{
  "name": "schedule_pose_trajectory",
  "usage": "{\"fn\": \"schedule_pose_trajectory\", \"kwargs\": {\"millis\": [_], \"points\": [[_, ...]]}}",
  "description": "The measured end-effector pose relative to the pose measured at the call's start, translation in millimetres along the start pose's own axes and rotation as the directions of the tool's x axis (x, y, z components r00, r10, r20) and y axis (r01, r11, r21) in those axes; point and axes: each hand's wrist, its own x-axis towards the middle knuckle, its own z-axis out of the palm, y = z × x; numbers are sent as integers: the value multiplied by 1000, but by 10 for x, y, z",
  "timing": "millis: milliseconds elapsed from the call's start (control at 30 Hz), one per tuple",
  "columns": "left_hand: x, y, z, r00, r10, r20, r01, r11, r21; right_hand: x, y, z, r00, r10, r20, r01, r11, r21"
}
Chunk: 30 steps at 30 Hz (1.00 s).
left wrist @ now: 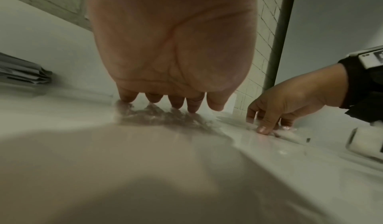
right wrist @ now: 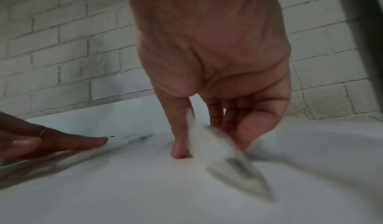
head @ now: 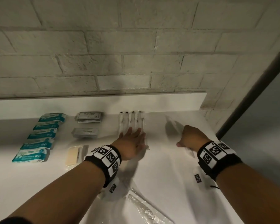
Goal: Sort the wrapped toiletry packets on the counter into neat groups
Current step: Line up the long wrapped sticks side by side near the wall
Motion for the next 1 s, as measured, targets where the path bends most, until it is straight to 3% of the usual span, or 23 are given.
{"fn": "schedule_pose_trajectory", "kwargs": {"millis": [133,200,267,333,433,567,700,767,900,933,1000], "points": [[14,7,11,1000,-9,6,9,1000,-3,31,-104,-40,997,-52,-50,60,983,171],[13,-1,17,1000,-12,-1,12,1000,-11,32,-214,-70,995,-96,-10,93,925,368],[11,-3,14,1000,-7,5,8,1000,-28,57,-306,-74,997,-54,53,22,875,484],[-2,1,4,1000,-2,19,2,999,-36,109,-358,-61,999,-9,53,-11,928,372],[-5,-1,1,1000,-6,24,7,999,-43,161,-398,-28,996,-79,-39,85,978,189],[9,-16,4,1000,-3,18,3,1000,-29,121,-493,49,980,-195,-40,196,979,46],[1,-2,-6,1000,-8,28,8,1000,-19,146,-548,6,983,-181,44,185,977,-111],[1,4,-11,1000,-7,30,7,1000,-13,163,-523,-101,966,-257,-17,250,954,-168],[6,-10,-3,999,-8,33,9,1000,-18,173,-491,-282,868,-400,-294,399,915,-65],[9,-14,-1,999,-11,34,12,1000,-21,149,-490,-296,847,-427,-317,448,894,-5],[9,-8,-2,999,-12,35,13,1000,-17,77,-470,-281,838,-489,-241,522,847,96]]}}
